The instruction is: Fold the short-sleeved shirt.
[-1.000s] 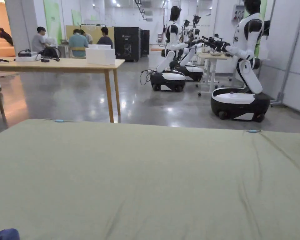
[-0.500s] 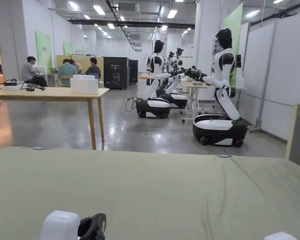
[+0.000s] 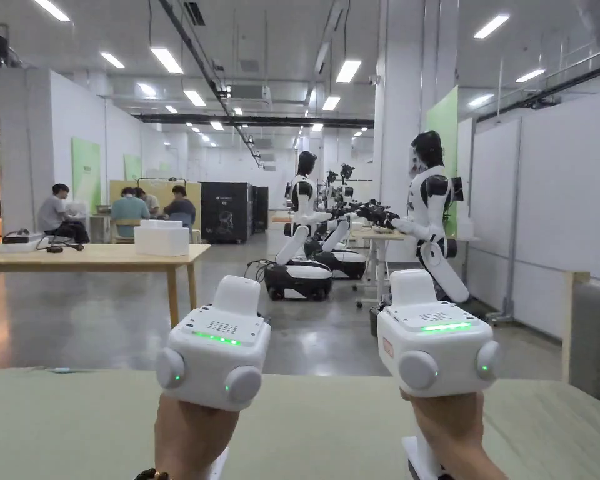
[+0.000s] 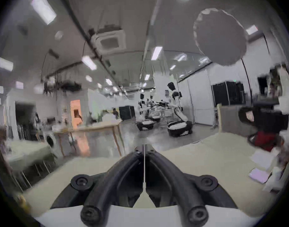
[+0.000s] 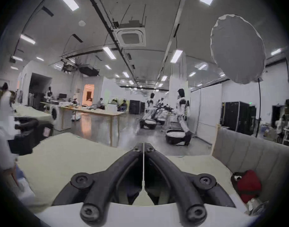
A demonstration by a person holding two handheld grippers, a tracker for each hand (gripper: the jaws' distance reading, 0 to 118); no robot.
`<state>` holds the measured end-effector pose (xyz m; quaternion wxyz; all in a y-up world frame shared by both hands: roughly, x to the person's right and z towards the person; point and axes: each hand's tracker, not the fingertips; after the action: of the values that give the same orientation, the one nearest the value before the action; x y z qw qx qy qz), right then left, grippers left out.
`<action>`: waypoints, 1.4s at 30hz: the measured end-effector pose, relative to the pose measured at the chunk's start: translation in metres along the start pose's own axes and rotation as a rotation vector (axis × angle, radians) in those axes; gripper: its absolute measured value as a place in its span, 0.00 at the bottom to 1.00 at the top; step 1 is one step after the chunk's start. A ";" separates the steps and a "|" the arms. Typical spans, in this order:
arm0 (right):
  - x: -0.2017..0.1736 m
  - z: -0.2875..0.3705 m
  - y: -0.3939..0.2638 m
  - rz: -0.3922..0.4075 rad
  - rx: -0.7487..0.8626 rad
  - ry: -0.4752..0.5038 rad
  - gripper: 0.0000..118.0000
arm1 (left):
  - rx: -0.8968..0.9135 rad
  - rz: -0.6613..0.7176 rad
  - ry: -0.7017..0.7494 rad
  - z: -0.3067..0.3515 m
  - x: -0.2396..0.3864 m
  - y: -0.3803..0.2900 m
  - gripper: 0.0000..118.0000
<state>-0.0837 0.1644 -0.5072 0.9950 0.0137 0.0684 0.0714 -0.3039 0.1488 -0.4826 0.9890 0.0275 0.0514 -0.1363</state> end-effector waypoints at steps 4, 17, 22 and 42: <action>-0.005 0.004 -0.005 -0.010 -0.019 0.000 0.02 | -0.044 0.069 -0.025 -0.003 0.006 0.003 0.00; 0.011 0.019 -0.004 -0.074 -0.051 0.011 0.36 | -0.048 0.088 -0.017 -0.006 0.020 0.004 0.37; 0.021 0.021 -0.012 -0.058 -0.060 0.023 1.00 | -0.044 0.125 0.007 -0.004 0.014 0.002 1.00; 0.038 0.064 0.015 -0.156 -0.060 -0.077 1.00 | -0.098 0.207 0.055 0.001 -0.047 -0.008 1.00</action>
<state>-0.0396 0.1840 -0.4488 0.9994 -0.0187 0.0287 -0.0049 -0.3514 0.1533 -0.4772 0.9961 -0.0118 0.0818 -0.0298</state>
